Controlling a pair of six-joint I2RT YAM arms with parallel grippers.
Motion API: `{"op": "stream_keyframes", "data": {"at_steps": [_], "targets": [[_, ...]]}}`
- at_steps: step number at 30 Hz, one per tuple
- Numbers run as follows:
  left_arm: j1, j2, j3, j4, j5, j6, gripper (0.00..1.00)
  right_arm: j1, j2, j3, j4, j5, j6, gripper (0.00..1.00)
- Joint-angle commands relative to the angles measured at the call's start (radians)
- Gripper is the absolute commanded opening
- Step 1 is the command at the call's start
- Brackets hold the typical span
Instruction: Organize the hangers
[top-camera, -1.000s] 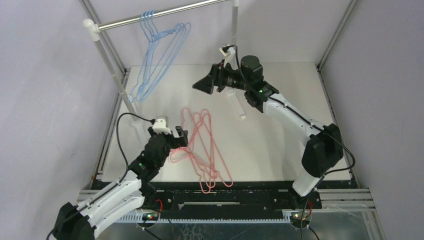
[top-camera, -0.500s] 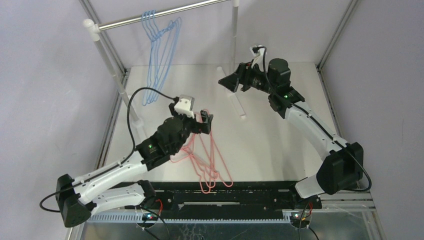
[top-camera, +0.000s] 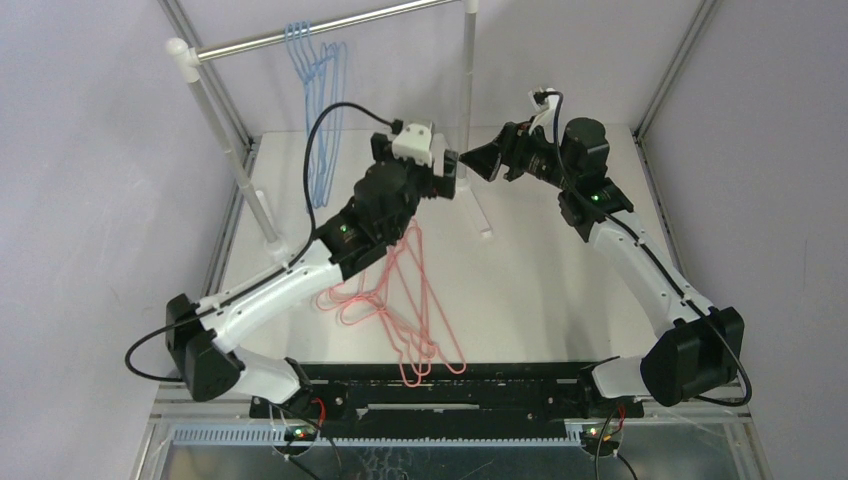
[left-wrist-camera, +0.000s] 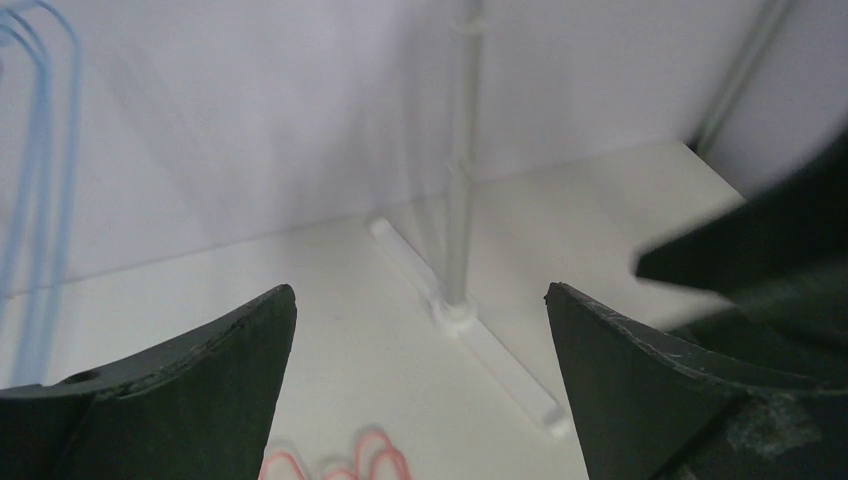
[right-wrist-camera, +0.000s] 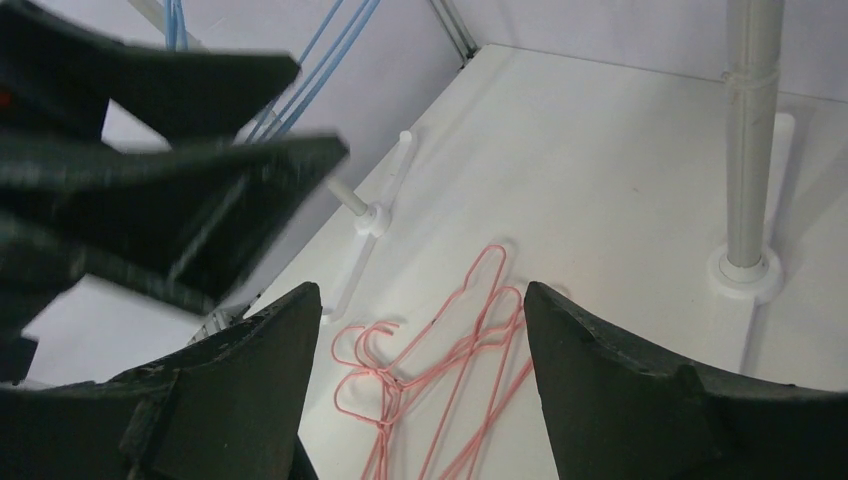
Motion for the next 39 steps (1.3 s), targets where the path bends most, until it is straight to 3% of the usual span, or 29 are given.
{"op": "stream_keyframes", "data": {"at_steps": [1,11,18,25,39], "targets": [[0.077,0.035,0.105,0.138,0.018,0.115,0.99,-0.023,-0.051,-0.002,0.004,-0.028,-0.026,0.82],[0.207,0.110,0.178,0.303,0.197,0.137,1.00,-0.063,-0.052,-0.009,0.005,-0.060,-0.019,0.82],[0.265,0.193,0.250,0.336,0.224,0.124,1.00,-0.092,-0.047,-0.009,0.007,-0.091,-0.010,0.82],[0.287,0.239,0.264,0.396,0.102,0.178,1.00,-0.112,-0.045,-0.021,-0.012,-0.114,-0.027,0.82],[0.395,0.121,0.111,0.517,-0.003,0.168,1.00,-0.122,-0.014,-0.064,0.037,-0.171,0.016,0.82]]}}
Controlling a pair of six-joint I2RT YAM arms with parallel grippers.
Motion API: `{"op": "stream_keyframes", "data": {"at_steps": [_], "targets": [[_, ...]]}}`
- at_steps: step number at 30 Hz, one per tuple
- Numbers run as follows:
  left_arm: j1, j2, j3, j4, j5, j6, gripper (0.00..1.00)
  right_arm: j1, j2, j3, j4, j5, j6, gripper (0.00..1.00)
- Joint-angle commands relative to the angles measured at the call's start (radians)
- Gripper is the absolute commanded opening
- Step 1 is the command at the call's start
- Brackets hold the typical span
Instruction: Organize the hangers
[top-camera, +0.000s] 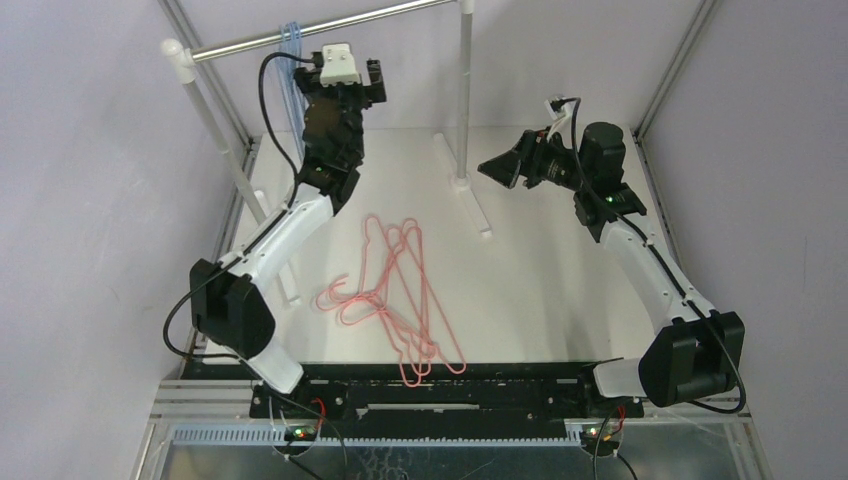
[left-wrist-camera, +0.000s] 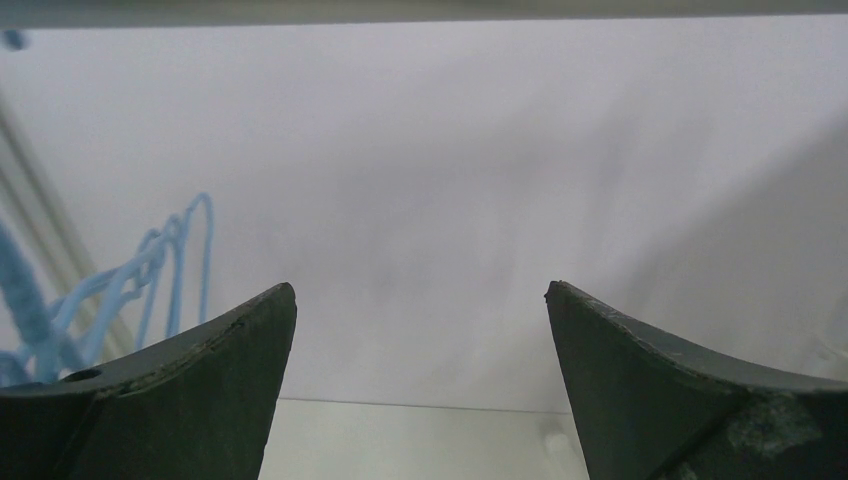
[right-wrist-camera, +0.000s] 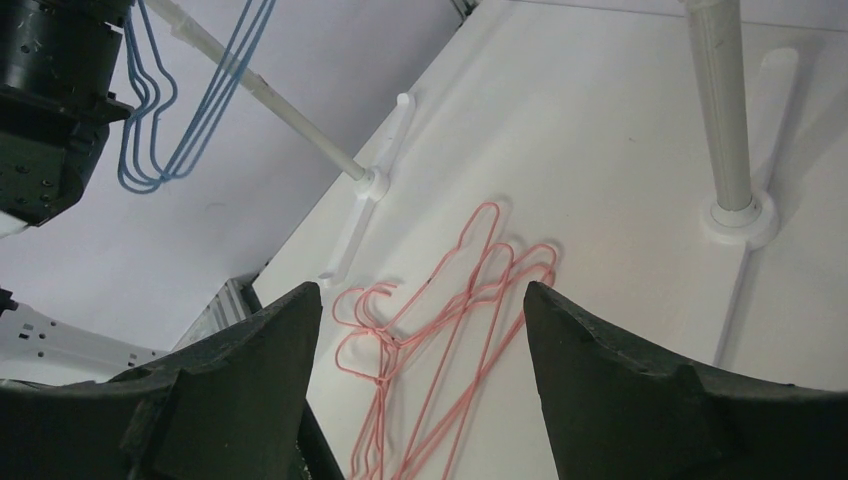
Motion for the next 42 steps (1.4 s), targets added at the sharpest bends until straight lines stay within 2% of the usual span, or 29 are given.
{"op": "stream_keyframes", "data": {"at_steps": [1,10,19,23,36,42], "targets": [[0.029,-0.099,-0.049,0.097,-0.063,0.020,0.99,-0.004,-0.004,-0.002,0.062,-0.023,0.012,0.82],[0.083,-0.174,-0.139,0.127,-0.084,0.022,1.00,0.016,0.002,-0.017,0.067,-0.031,0.015,0.82],[0.130,-0.153,-0.103,0.112,-0.042,0.044,1.00,0.025,-0.007,-0.017,0.036,-0.020,-0.002,0.81],[0.172,-0.150,-0.091,0.086,-0.042,0.000,0.99,0.032,-0.002,-0.017,0.039,-0.019,-0.001,0.81],[0.269,-0.221,-0.180,0.092,-0.163,-0.015,0.99,0.068,0.037,-0.016,0.040,-0.015,-0.006,0.80],[0.311,-0.258,-0.246,0.090,-0.162,-0.052,1.00,0.081,0.035,-0.017,0.013,-0.003,-0.027,0.80]]}}
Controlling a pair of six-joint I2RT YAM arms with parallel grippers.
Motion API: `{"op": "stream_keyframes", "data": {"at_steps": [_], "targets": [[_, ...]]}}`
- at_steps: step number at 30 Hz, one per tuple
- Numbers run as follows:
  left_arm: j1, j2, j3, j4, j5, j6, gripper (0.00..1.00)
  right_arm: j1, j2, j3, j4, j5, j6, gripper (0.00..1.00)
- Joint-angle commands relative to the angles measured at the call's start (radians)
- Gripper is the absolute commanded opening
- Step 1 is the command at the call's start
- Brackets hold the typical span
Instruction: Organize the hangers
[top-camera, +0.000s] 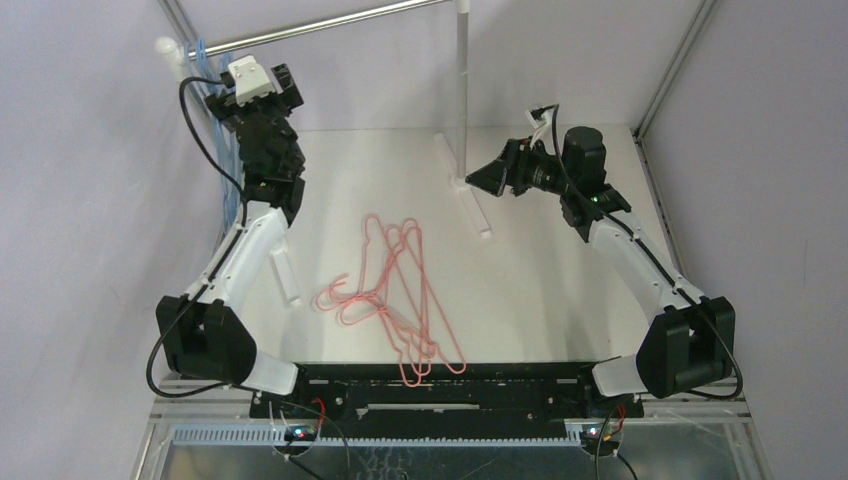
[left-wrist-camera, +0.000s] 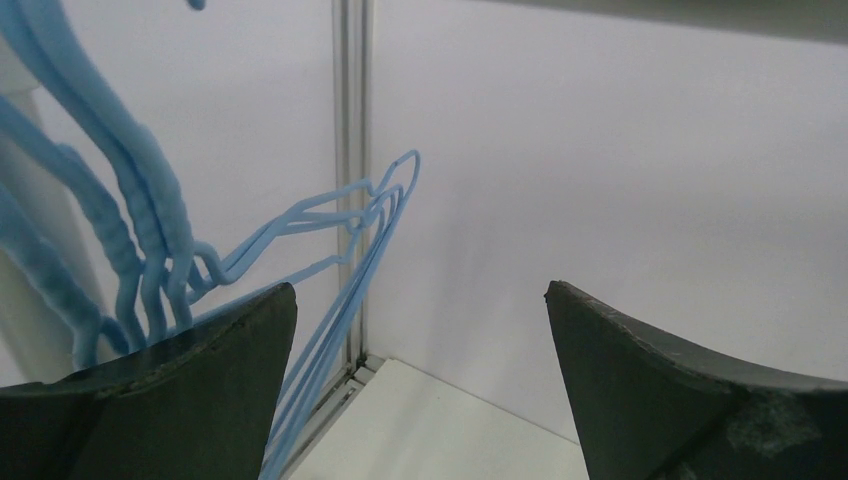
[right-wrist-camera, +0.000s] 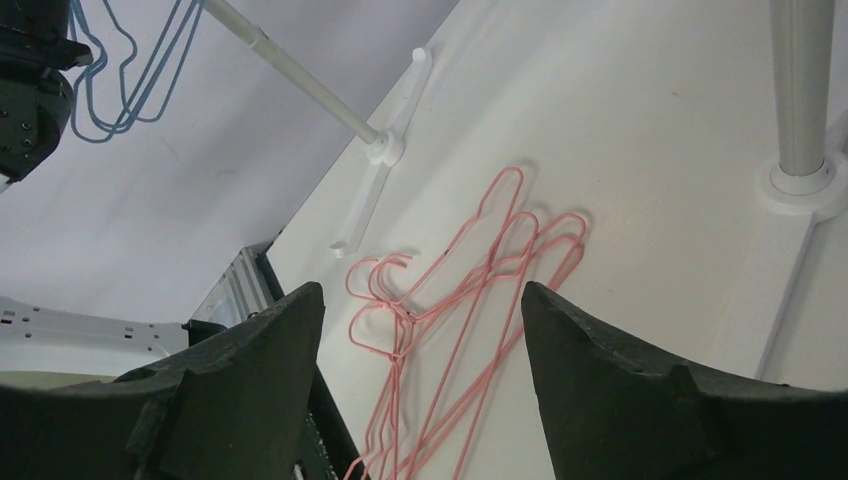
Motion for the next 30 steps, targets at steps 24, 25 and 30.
{"op": "stream_keyframes", "data": {"at_steps": [24,25,30], "targets": [[0.011,-0.286,-0.048,-0.409,0.628,-0.189,0.99,0.039,-0.117,-0.065,-0.065,0.160,-0.097,0.97],[0.006,-0.297,-0.064,-0.415,0.651,-0.198,1.00,0.041,-0.122,-0.070,-0.068,0.177,-0.098,0.98],[-0.065,-0.346,-0.162,-0.444,0.641,-0.213,0.99,0.053,-0.134,-0.095,-0.081,0.217,-0.107,0.99]]}}
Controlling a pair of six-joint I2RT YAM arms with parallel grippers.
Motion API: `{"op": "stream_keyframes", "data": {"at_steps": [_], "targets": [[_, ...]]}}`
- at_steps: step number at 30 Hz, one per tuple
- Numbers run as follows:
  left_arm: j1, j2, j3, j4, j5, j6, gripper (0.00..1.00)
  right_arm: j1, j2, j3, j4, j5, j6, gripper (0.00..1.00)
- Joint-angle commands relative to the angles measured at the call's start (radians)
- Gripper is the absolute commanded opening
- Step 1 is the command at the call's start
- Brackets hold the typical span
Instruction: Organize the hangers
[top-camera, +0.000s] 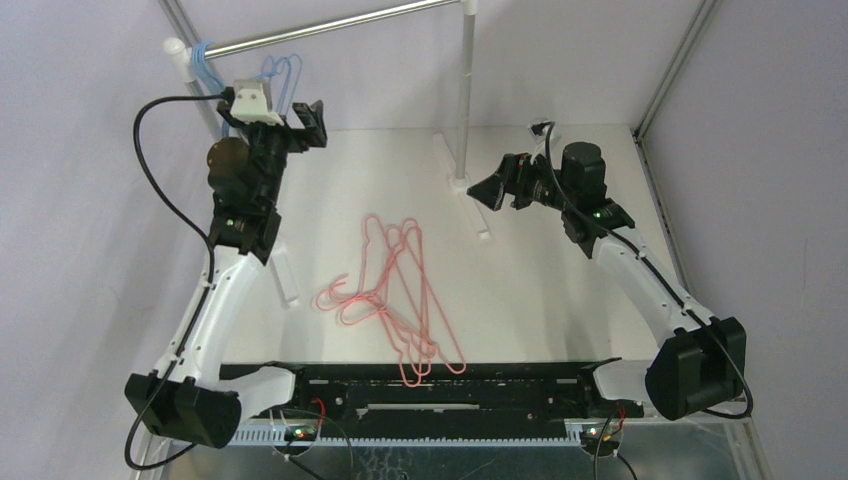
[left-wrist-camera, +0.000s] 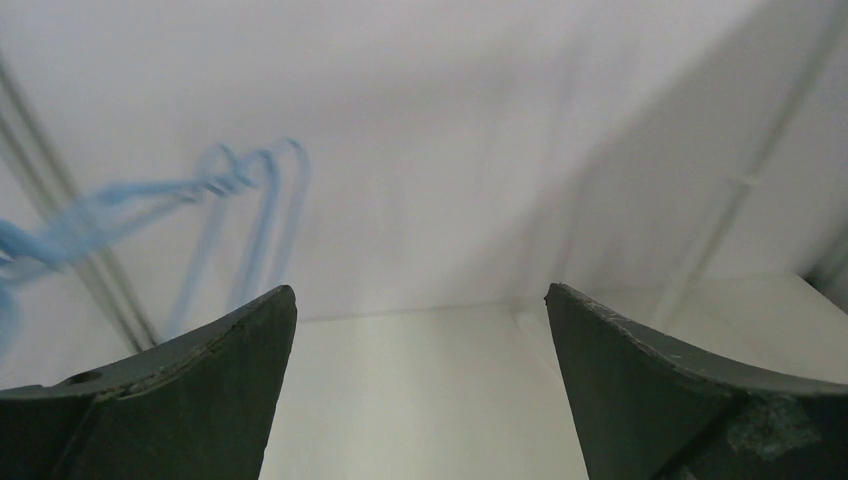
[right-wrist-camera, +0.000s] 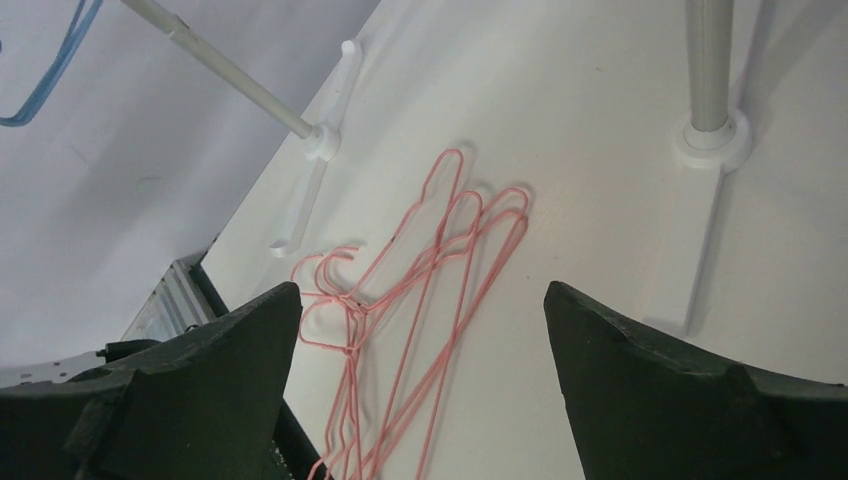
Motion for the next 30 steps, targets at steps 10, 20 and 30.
{"op": "stream_keyframes", "data": {"at_steps": [10,20,30], "targets": [[-0.214,-0.088,-0.341,0.007,-0.044,-0.094,1.00,0.102,-0.048,-0.078,-0.070,0.137,-0.098,0.95],[-0.260,-0.090,-0.577,0.064,-0.240,-0.191,1.00,0.414,0.088,-0.150,-0.019,0.240,-0.153,0.67],[-0.259,-0.145,-0.700,0.061,-0.385,-0.265,0.99,0.688,0.304,-0.097,-0.049,0.405,-0.201,0.53]]}}
